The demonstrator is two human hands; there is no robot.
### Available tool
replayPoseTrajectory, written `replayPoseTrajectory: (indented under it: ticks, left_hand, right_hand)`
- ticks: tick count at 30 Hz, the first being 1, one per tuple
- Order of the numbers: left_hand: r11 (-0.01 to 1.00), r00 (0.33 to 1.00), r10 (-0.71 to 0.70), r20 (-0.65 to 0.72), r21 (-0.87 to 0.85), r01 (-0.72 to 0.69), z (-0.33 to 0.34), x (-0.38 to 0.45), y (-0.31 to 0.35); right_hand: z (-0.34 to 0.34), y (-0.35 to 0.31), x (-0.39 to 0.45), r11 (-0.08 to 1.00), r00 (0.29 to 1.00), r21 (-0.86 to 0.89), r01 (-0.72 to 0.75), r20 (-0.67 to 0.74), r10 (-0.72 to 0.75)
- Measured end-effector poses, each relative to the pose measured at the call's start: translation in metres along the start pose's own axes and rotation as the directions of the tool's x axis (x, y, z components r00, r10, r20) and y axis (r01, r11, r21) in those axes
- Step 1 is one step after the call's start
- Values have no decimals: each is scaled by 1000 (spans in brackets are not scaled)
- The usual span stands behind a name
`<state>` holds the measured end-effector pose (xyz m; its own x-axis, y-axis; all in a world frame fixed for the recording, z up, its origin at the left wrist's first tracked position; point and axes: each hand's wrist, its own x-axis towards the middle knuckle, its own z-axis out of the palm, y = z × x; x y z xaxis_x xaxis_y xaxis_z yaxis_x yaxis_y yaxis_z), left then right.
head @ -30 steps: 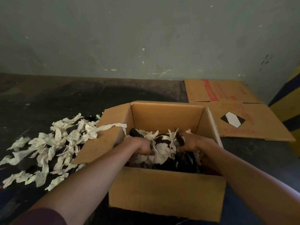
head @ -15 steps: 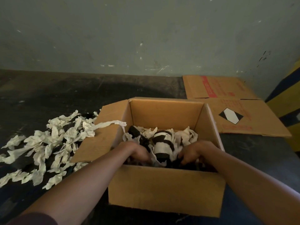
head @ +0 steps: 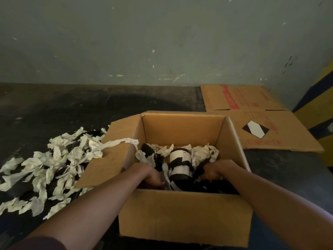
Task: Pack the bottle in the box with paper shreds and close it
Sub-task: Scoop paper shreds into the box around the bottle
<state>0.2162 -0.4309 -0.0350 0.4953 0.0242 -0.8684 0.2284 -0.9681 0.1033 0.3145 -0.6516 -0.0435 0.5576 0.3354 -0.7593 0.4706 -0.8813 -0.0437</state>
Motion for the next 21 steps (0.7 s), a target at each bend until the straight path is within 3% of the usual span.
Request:
replayPoseTrajectory:
  ticks: [3, 5, 7, 10, 12, 18, 21]
  left_hand:
    - [1000, 990, 6, -141, 27, -2, -29, -6, 1]
    - [1000, 949, 5, -315, -18, -12, -44, 0, 1]
    - [997, 900, -48, -433, -75, 18, -49, 19, -3]
    - [979, 944, -96, -315, -201, 32, -42, 46, -3]
    - [961, 972, -33, -234, -274, -34, -38, 59, -1]
    - [908, 904, 101, -415, -333, -255, -49, 56, 3]
    - [913, 884, 126, -450, -296, -281, -50, 49, 3]
  right_hand:
    - [-21, 9, 11, 993, 980, 98, 61, -195, -41]
    - [-31, 15, 25, 984, 938, 154, 90, -344, -32]
    - [-32, 16, 41, 976, 923, 214, 46, -383, 41]
    - [-19, 9, 62, 998, 963, 58, -31, -267, 46]
    - [-8, 8, 76, 999, 969, -23, -26, -245, 20]
    - [-32, 10, 54, 989, 954, 104, 100, -293, -66]
    - [-48, 4, 20, 989, 931, 116, 87, -362, -39]
